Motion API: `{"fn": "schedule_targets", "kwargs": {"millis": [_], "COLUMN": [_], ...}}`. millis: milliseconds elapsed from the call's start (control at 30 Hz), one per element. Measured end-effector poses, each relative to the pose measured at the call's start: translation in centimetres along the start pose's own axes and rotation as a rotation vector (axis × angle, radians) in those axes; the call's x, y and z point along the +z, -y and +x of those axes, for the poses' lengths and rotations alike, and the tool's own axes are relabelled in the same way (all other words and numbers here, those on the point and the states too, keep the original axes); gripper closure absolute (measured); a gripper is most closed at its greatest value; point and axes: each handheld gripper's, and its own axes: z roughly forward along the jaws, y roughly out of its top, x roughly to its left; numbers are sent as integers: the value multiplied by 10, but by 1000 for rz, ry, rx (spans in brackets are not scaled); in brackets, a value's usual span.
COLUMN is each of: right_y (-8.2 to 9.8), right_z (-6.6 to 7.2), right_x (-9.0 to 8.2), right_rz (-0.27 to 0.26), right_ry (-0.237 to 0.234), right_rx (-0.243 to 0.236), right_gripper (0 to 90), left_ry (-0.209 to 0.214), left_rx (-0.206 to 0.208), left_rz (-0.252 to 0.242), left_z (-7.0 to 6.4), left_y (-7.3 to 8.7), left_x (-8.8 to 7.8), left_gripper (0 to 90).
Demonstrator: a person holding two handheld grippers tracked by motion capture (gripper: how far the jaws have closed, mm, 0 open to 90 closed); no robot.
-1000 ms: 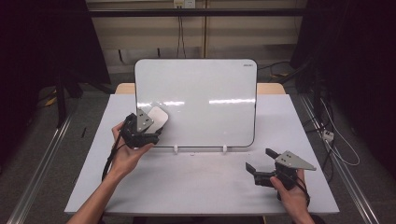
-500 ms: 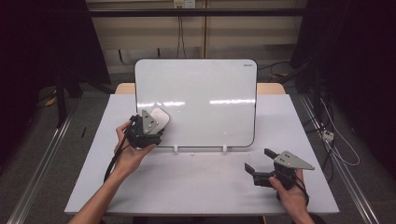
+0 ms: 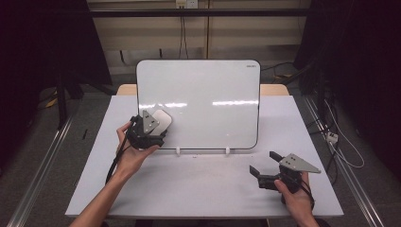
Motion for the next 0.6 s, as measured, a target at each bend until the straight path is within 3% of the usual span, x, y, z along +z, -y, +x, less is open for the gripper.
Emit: {"fn": "schedule_targets", "kwargs": {"millis": [233,367,500,600], "right_y": [-1,-2,-2,-3], "right_z": [1,2,2,3], "right_x": [4,5,5,5], "right_rz": [2,2,2,1], "right_ry": [-8,-10,-6,-8], "right_rx": [-14,-17,-15,-16], "right_gripper": [52,52,52,52], "left_ry": [13,38,97,108], "left_rx": [-14,-62,-151,-159], "left_rz": [-41,-58,-54,-57], "left_z": [-4,-1,4,6], "left_y": [-4,-4,-2,-2], "left_x": [-8,-12,-15,-20], "left_gripper": [98,84,66,57]}}
